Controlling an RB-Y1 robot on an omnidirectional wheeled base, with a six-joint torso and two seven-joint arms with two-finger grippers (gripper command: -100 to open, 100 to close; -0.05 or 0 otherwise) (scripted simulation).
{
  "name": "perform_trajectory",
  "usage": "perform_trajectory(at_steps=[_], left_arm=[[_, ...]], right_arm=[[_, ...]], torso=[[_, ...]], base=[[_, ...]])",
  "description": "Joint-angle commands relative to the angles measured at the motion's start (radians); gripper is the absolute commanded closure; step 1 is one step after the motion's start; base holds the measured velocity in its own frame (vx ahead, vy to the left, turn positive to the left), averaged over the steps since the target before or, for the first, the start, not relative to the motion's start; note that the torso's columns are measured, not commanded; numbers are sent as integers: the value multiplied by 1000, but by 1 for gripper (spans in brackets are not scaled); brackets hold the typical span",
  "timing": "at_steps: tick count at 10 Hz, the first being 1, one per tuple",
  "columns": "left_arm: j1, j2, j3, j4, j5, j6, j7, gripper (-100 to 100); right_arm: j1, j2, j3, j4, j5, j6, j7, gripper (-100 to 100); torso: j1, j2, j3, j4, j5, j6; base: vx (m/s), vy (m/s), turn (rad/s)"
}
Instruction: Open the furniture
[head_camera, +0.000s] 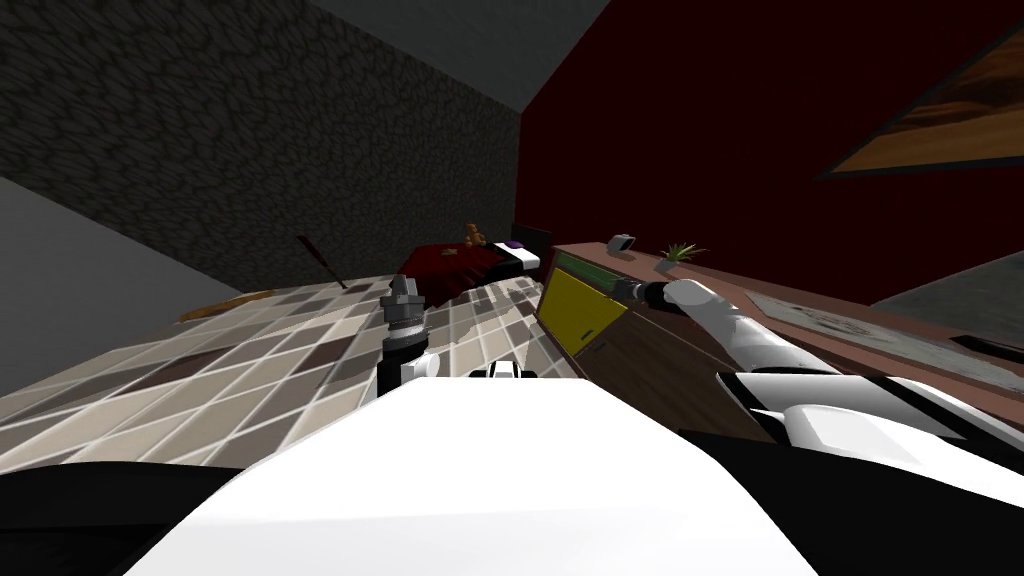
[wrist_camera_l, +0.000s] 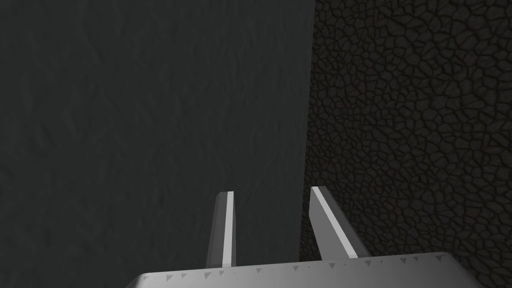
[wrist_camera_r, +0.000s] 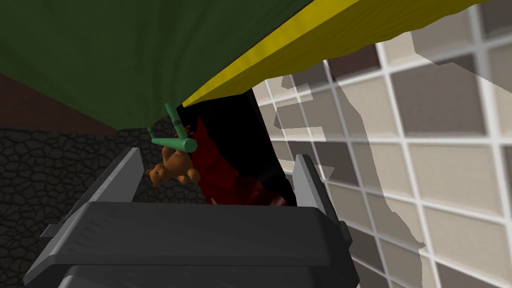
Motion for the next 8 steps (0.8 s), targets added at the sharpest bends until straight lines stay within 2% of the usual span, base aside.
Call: perform_trajectory(at_steps=[1,2,5,8], left_arm=[[0,0,0,0,0,0,0,0],[0,0,0,0,0,0,0,0],[0,0,0,0,0,0,0,0],[0,0,0,0,0,0,0,0]], right_arm=[[-2,-1,1,2,2,0,2,-100],[-2,0,1,2,2,0,1,100],[-5,-5,0,-4,4,-6,-5,100],[-5,-8,0,-7,5,-8,-8,100]], torso=[[-1,0,0,0,0,0],[-1,1,0,0,0,0],[6,4,2,1,2,0],[2,0,0,0,0,0]], base=[[0,0,0],[0,0,0],[-72,135,-11],[-70,160,-10]])
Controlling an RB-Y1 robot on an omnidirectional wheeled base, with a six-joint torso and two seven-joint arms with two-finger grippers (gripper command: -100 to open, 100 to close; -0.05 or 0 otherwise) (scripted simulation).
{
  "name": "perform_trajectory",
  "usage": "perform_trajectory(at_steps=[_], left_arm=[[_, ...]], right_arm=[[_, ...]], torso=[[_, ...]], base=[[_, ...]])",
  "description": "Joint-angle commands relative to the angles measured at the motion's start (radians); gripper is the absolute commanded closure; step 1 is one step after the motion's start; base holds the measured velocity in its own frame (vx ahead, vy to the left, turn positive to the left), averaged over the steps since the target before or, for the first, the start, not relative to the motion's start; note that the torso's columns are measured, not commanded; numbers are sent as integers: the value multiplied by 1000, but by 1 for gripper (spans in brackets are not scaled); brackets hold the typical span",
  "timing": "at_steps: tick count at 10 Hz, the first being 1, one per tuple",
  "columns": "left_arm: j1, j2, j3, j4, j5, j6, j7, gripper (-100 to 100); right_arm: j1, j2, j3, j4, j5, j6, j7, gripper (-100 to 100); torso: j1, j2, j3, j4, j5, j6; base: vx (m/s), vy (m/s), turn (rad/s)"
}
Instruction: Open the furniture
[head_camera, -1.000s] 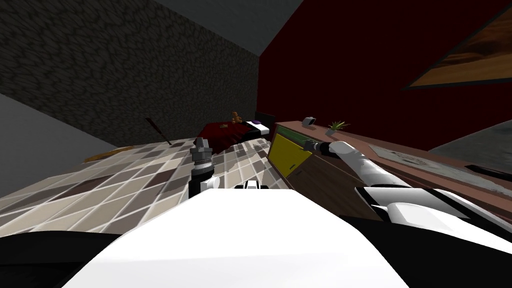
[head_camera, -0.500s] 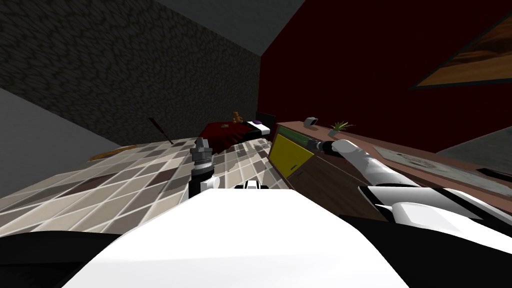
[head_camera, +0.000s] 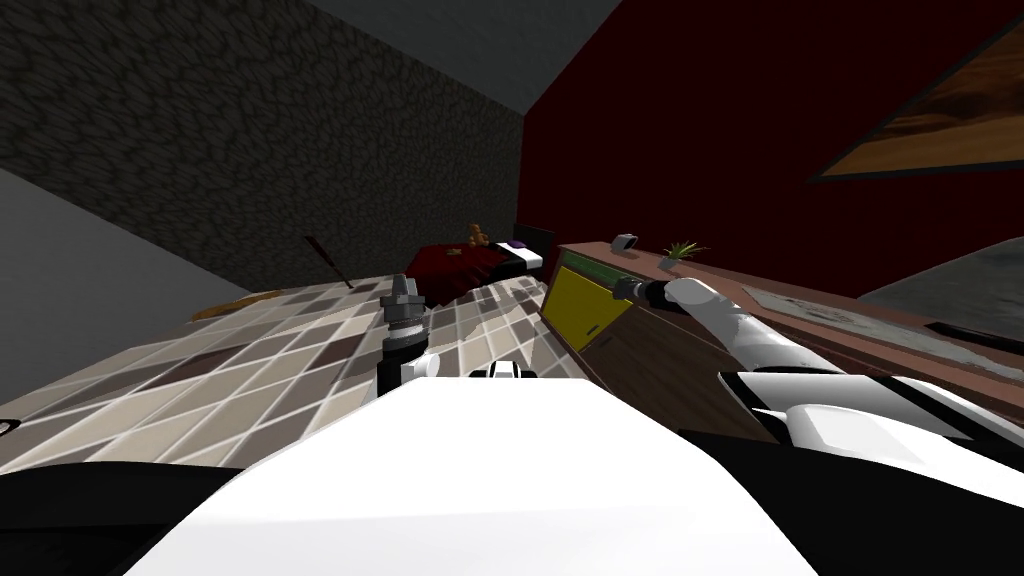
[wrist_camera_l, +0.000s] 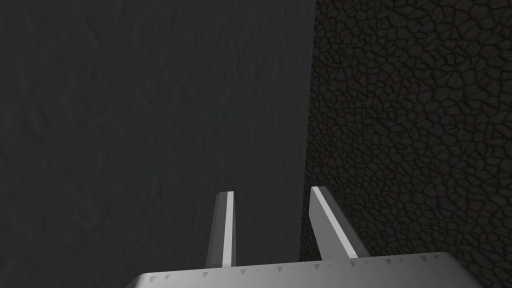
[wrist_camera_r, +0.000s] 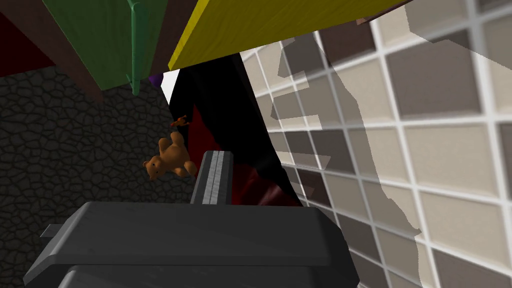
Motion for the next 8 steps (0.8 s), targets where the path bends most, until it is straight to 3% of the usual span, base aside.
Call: perform_trajectory(at_steps=[1,2,5,7,8], left_arm=[[0,0,0,0,0,0,0,0],[0,1,1,0,0,0,0,0],[0,1,1,0,0,0,0,0],[0,1,1,0,0,0,0,0],[0,0,0,0,0,0,0,0]], right_arm=[[-2,-14,-2,-1,4,-9,-3,-100],[-3,-17,-3,-1,5,-12,-4,-100],[-7,-42,-7,-2,12,-28,-9,-100],[2,-13,2,16,5,1,11,-100],[-2,-25,0,5,9,-14,-3,-100]], torso=[[-7,-3,-2,-1,-1,0],[-14,-6,-4,-2,-4,0],[-4,0,0,0,-1,0],[5,3,2,1,1,0],[3,2,1,1,1,0]], base=[[59,-53,-6],[89,-117,0],[93,-157,-1],[63,-65,24],[43,-33,18]])
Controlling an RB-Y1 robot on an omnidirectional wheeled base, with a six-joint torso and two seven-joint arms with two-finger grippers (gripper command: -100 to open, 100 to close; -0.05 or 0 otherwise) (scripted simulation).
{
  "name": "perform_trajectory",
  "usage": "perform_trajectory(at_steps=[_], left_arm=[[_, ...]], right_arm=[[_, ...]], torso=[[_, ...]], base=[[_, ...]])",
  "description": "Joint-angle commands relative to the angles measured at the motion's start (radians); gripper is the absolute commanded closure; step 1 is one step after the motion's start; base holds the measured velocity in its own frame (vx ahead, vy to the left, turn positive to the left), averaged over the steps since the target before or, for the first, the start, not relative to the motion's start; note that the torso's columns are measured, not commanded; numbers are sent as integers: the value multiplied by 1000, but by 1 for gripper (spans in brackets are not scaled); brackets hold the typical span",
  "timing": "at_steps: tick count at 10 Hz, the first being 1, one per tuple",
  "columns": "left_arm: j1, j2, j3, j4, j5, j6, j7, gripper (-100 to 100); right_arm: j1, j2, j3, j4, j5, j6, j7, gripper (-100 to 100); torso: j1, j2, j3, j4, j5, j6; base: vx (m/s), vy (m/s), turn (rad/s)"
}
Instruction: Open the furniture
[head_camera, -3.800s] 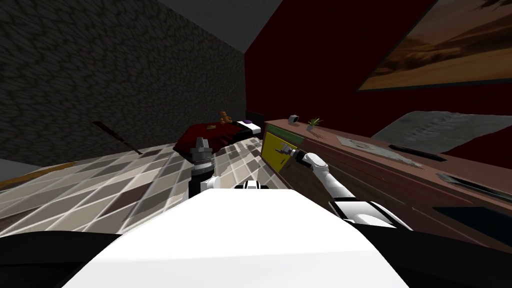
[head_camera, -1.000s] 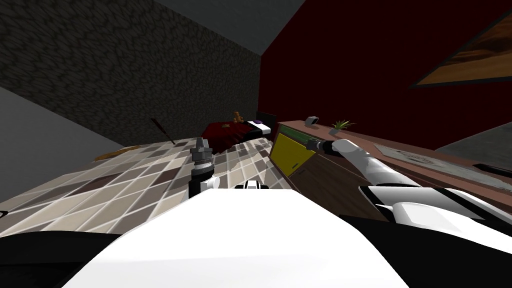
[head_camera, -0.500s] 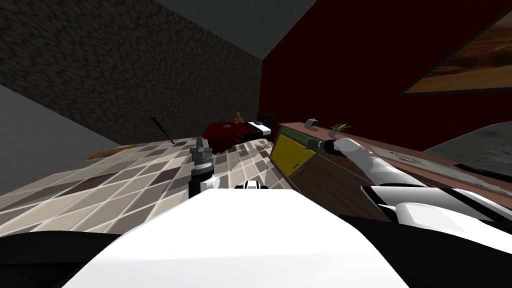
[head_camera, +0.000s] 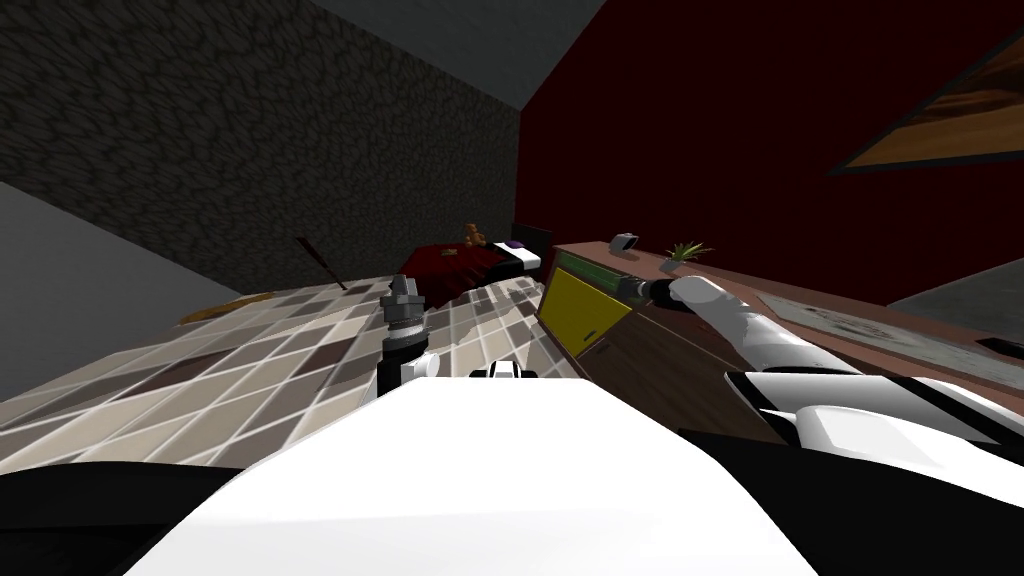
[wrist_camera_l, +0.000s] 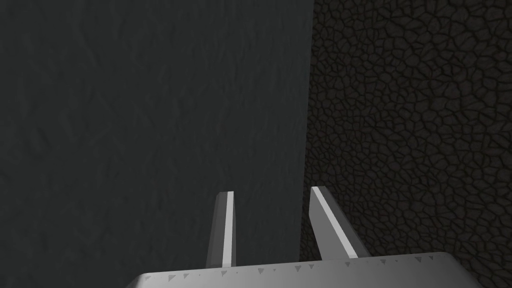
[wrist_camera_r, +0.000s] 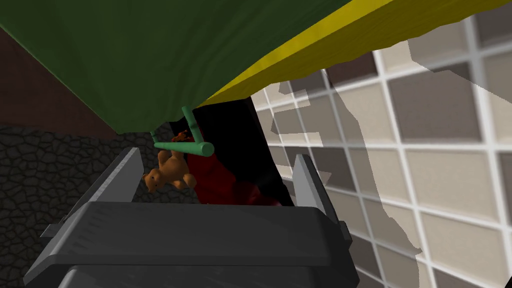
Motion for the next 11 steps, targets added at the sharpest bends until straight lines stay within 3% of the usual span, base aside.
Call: perform_trajectory(at_steps=[1,7,8,11], left_arm=[[0,0,0,0,0,0,0,0],[0,0,0,0,0,0,0,0],[0,0,0,0,0,0,0,0],[0,0,0,0,0,0,0,0]], right_arm=[[1,1,1,0,0,4,0,100],[-3,1,1,-8,1,1,-9,100],[-16,-23,-6,-14,2,-32,-27,-100],[-41,-67,-22,-23,3,-84,-58,-100]], torso=[[-1,1,0,0,0,1],[-5,0,0,0,-2,2],[-10,-2,-2,1,-1,2],[-7,-3,-2,-1,-2,0]], base=[[7,-5,-1],[-70,141,-6],[-1,30,6],[13,7,1]])
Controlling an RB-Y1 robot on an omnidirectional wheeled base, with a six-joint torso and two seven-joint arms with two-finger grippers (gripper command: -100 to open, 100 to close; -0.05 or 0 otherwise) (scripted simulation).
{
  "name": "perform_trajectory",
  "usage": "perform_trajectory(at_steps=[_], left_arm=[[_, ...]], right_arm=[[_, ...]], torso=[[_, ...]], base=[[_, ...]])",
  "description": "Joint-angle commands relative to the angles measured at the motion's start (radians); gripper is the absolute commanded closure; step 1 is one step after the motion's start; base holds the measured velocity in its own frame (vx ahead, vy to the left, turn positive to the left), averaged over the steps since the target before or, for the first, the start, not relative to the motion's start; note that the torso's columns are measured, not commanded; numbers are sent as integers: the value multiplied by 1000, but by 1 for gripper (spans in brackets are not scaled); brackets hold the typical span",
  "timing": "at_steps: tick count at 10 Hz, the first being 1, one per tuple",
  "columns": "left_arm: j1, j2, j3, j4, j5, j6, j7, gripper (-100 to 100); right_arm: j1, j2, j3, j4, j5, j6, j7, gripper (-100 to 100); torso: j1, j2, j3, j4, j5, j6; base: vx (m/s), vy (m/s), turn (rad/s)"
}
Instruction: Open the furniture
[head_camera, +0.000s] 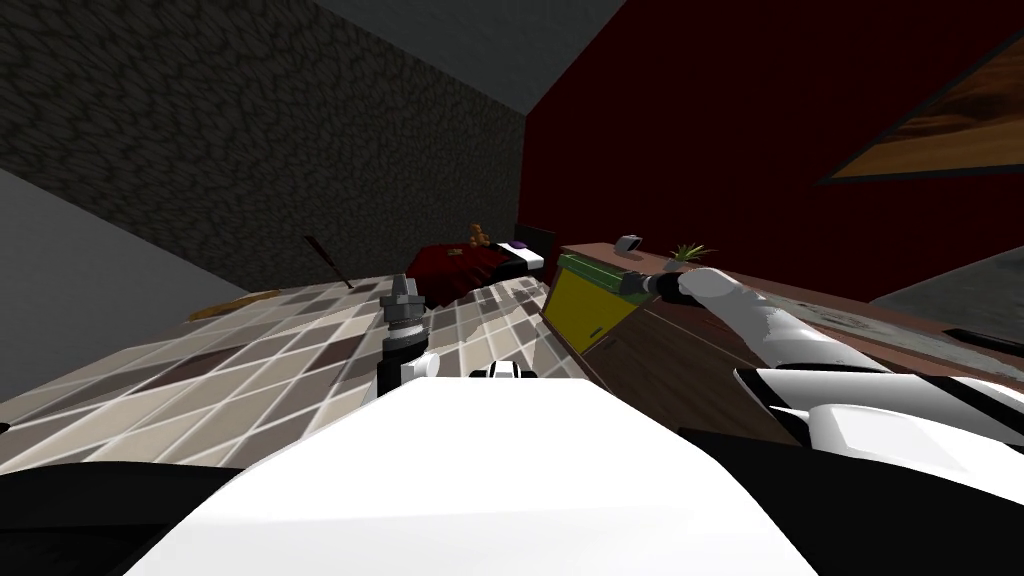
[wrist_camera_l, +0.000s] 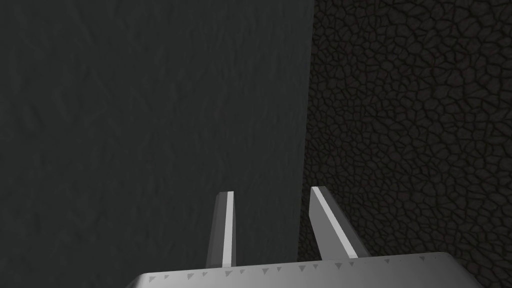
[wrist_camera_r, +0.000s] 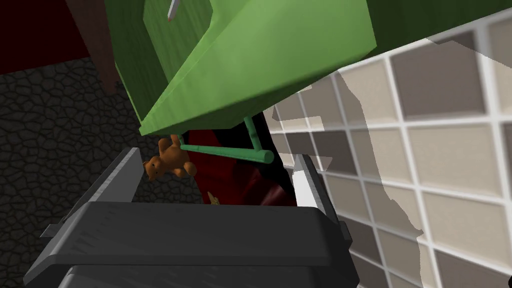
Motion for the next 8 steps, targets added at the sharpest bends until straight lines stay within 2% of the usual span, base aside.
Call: perform_trajectory(at_steps=[1,2,3,8], left_arm=[[0,0,0,0,0,0,0,0],[0,0,0,0,0,0,0,0],[0,0,0,0,0,0,0,0],[0,0,0,0,0,0,0,0]], right_arm=[[-22,-44,-17,-11,1,-54,-31,-100],[-20,-33,-11,-7,2,-40,-21,-100],[-22,-35,-11,-7,2,-44,-24,0],[-22,-34,-11,-7,2,-44,-24,0]], torso=[[2,1,1,0,1,0],[3,1,1,0,1,0],[2,2,1,0,0,0],[2,1,1,0,1,0]], base=[[13,10,2],[7,4,0],[0,0,0],[0,0,0]])
